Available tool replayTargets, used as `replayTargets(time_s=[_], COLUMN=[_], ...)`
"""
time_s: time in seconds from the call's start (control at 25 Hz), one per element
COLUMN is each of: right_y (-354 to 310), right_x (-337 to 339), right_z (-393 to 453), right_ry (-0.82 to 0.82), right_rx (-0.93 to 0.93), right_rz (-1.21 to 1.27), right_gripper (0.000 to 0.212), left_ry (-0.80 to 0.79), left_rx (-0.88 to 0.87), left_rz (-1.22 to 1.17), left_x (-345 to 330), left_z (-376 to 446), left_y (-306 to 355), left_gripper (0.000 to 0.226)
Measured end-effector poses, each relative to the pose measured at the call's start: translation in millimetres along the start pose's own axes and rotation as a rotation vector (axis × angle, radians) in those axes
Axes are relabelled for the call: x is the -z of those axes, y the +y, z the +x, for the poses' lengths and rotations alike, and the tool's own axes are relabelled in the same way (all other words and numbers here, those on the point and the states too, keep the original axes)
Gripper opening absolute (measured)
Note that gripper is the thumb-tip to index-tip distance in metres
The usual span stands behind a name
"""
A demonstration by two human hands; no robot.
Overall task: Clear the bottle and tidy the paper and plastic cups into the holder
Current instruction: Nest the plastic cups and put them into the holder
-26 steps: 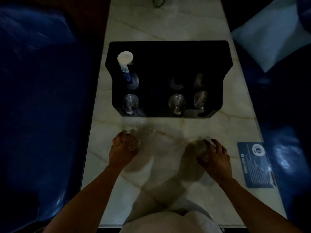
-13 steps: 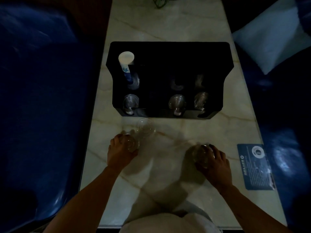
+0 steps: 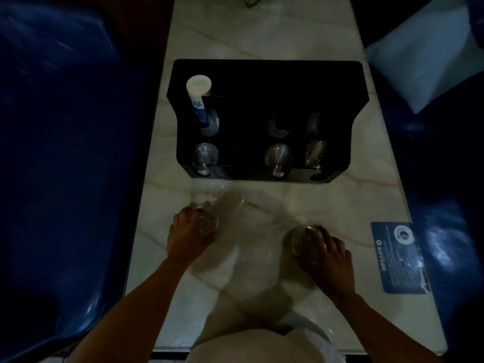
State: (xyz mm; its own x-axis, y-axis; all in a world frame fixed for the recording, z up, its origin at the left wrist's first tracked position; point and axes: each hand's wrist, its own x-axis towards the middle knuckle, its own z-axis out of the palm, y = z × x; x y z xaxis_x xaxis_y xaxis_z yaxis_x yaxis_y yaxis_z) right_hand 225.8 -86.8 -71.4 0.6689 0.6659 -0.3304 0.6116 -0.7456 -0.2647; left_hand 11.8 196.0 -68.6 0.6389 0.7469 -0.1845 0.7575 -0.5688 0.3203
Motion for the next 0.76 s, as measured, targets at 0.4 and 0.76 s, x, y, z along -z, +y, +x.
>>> replayTargets(time_s=[0.4,0.76], right_y=[-14,-92], right_x=[-7,-18], right_z=[11,51], right_ry=[0.027,-0.037], right_rx=[0.091,0.258], right_rz=[-0.010,-0.050], right_gripper=[0.079,0.078], left_ry=[-0.040,-0.081], left_rx=[-0.002,0.006], left_rz=[0.017,-0.004], left_x=[4,1], left_z=[3,-5], left_y=[-1,-5], left_gripper=[0.078,0.085])
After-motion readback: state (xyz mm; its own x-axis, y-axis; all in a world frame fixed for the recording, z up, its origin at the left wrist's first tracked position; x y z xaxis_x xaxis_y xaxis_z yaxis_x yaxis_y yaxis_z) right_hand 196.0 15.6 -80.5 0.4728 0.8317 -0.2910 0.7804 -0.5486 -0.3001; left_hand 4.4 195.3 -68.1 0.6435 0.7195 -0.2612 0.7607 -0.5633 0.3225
